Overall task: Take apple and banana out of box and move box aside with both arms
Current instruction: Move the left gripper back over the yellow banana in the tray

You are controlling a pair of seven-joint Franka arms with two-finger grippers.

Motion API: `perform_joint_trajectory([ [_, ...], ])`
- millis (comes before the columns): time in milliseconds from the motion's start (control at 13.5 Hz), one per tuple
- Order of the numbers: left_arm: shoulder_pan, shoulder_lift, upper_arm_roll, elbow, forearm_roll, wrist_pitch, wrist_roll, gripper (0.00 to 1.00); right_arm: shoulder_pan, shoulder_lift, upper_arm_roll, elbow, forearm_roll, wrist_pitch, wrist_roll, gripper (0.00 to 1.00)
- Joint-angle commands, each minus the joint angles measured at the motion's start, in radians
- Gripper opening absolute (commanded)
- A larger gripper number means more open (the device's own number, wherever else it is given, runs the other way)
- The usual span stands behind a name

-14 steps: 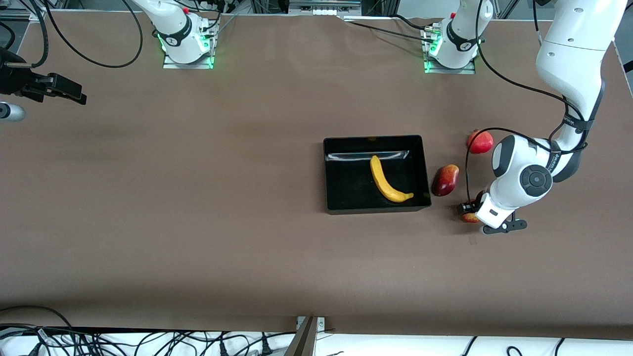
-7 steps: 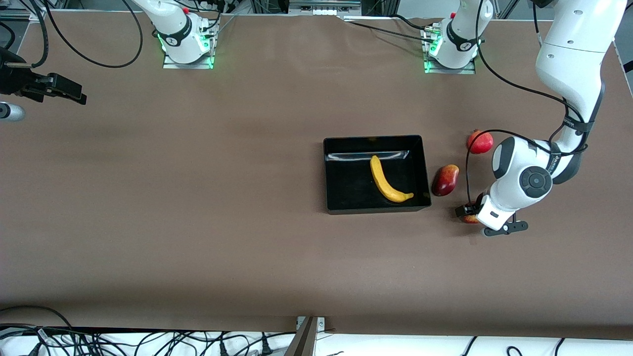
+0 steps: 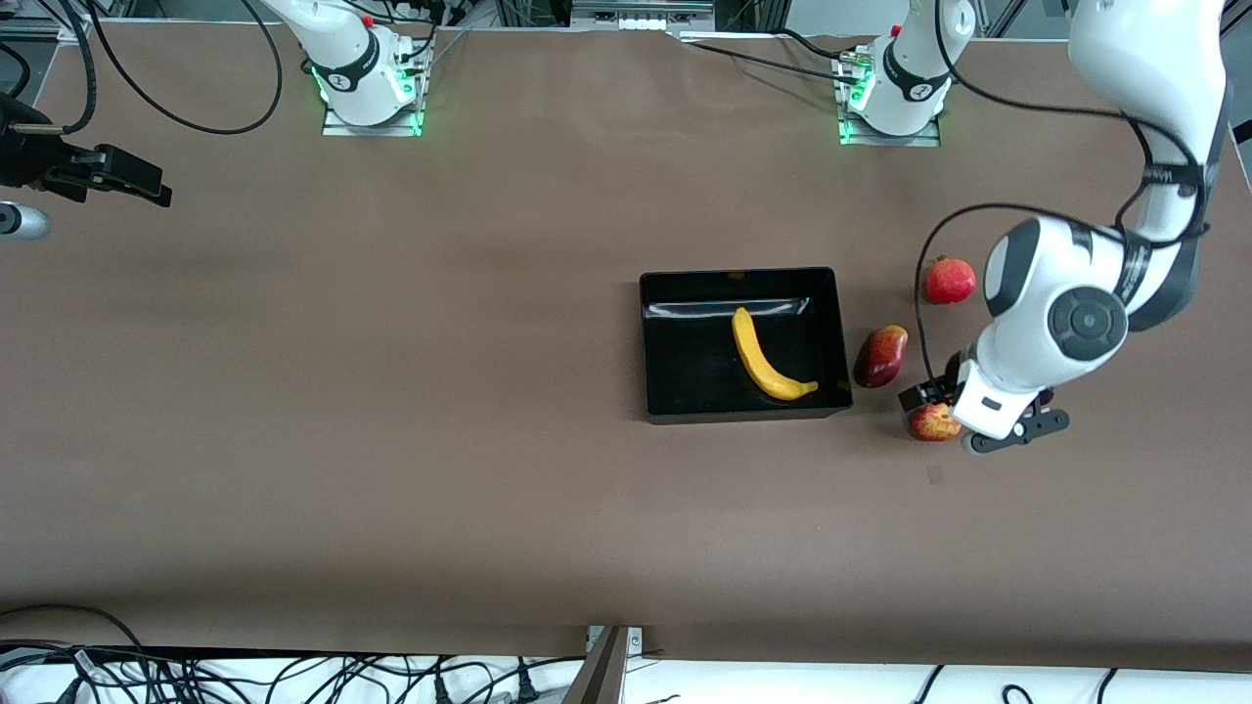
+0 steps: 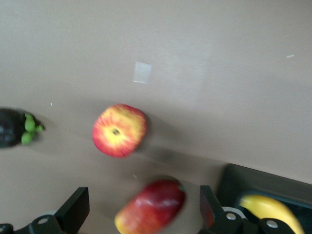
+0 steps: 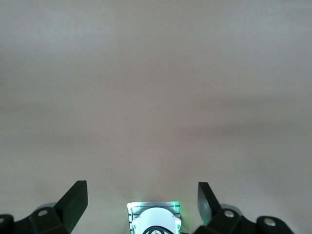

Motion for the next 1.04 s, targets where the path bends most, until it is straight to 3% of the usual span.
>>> perform_joint_trajectory([
  [0, -0.056, -0.048, 0.008, -0.021, -0.021, -0.012, -0.149, 1.0, 0.001, -0.002, 0.002, 0.012, 0.02, -0.016, 0.009, 1.0],
  [519, -0.207, -0.02, 0.012, -0.021, -0.016, 0.02, -0.363, 1.0, 0.0, -0.002, -0.003, 0.012, 0.02, -0.017, 0.007, 1.0],
  [963, -0.251, 0.113, -0.084, -0.021, -0.004, 0.146, -0.496, 1.0, 0.0, -0.002, -0.003, 0.012, 0.021, -0.017, 0.007, 1.0],
])
